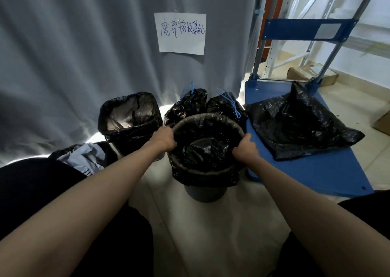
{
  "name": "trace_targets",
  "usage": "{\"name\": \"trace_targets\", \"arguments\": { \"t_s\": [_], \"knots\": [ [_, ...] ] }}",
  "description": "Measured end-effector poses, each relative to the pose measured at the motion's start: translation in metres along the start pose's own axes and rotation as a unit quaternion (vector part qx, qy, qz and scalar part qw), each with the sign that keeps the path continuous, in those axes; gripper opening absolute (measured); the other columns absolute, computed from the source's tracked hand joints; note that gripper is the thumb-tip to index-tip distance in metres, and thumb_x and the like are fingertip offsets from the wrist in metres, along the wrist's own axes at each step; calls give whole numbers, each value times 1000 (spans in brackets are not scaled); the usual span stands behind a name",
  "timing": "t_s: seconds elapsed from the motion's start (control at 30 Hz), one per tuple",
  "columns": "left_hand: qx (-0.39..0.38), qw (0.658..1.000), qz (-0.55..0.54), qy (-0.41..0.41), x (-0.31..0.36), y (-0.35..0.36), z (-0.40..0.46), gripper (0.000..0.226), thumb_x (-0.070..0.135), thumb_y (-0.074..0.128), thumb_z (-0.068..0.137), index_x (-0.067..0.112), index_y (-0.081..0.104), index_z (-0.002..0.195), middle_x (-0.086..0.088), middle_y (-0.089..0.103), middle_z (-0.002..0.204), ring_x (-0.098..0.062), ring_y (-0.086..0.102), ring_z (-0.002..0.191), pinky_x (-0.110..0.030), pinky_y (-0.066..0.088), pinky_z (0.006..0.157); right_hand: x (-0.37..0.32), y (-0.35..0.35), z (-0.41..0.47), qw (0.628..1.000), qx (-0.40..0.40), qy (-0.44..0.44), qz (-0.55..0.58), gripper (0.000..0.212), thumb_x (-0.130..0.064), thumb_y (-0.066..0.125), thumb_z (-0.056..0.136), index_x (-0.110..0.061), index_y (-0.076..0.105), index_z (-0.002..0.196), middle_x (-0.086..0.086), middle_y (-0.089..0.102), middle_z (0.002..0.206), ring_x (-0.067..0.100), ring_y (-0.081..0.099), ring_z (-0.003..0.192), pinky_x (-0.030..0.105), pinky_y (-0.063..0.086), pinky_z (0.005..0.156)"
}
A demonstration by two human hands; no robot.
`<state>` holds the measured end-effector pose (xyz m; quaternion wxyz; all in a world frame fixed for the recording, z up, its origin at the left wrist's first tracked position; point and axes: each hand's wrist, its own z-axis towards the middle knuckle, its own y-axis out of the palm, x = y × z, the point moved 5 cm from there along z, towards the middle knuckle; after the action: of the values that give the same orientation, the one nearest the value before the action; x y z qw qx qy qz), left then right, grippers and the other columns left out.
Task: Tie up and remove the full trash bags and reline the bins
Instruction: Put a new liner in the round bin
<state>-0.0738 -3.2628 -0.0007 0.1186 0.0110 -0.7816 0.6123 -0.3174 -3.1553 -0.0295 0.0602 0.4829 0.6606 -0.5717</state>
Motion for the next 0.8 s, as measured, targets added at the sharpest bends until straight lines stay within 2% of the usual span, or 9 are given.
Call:
{"name": "trace_targets", "arguments": {
  "t_s": [0.1, 0.27, 0.4, 0.53, 0.6, 0.7, 0.8],
  "knots": [
    [-19, 996, -82, -28, -4, 13, -6, 52, 14, 61, 86, 10, 48, 136, -18, 53, 133, -37, 56, 117, -35, 48, 88, 0, 1, -6, 1000, -4, 12, 4, 49, -9, 50, 93, -6, 27, 136, 22, 50, 124, 41, 50, 115, 43, 40, 81],
    [-22, 995, -85, -54, -4, 17, -10, 50, 13, 60, 85, 8, 44, 132, -20, 53, 130, -39, 55, 117, -41, 46, 95, 2, -1, -15, 1000, 3, 7, -21, 53, -6, 51, 93, -1, 24, 139, 25, 49, 127, 42, 52, 116, 46, 45, 88],
    [-9, 995, -88, -44, -1, 5, -15, 50, 17, 64, 83, 9, 48, 128, -17, 53, 130, -37, 56, 115, -36, 47, 89, 1, -11, -25, 999, 20, -3, -31, 47, -6, 51, 93, -1, 29, 134, 24, 48, 125, 37, 53, 104, 40, 43, 75],
    [20, 995, -88, -39, 2, -15, -23, 46, 19, 66, 83, 8, 48, 124, -16, 58, 121, -35, 58, 108, -32, 43, 74, -5, -26, -34, 998, 48, -24, -29, 47, -8, 53, 91, -2, 31, 131, 23, 50, 122, 39, 54, 109, 39, 42, 75],
    [35, 995, -86, -34, 4, -28, -28, 47, 19, 65, 82, 6, 48, 124, -16, 58, 119, -36, 58, 108, -33, 42, 74, -11, -33, -40, 997, 63, -35, -26, 46, -8, 55, 90, -2, 32, 129, 23, 52, 120, 39, 55, 108, 38, 42, 74],
    [61, 994, -82, -23, 6, -51, -36, 48, 18, 66, 81, 5, 48, 123, -18, 58, 122, -36, 57, 111, -35, 45, 81, -25, -45, -48, 994, 87, -53, -25, 47, -8, 56, 88, -1, 33, 128, 25, 52, 124, 44, 51, 115, 38, 40, 81],
    [88, 992, -89, -9, 6, -81, -41, 42, 16, 66, 81, 4, 52, 119, -18, 60, 119, -35, 59, 108, -33, 44, 78, -48, -62, -53, 992, 104, -75, -21, 49, -8, 59, 86, 0, 34, 127, 27, 51, 126, 46, 50, 117, 43, 43, 89]
  ]
}}
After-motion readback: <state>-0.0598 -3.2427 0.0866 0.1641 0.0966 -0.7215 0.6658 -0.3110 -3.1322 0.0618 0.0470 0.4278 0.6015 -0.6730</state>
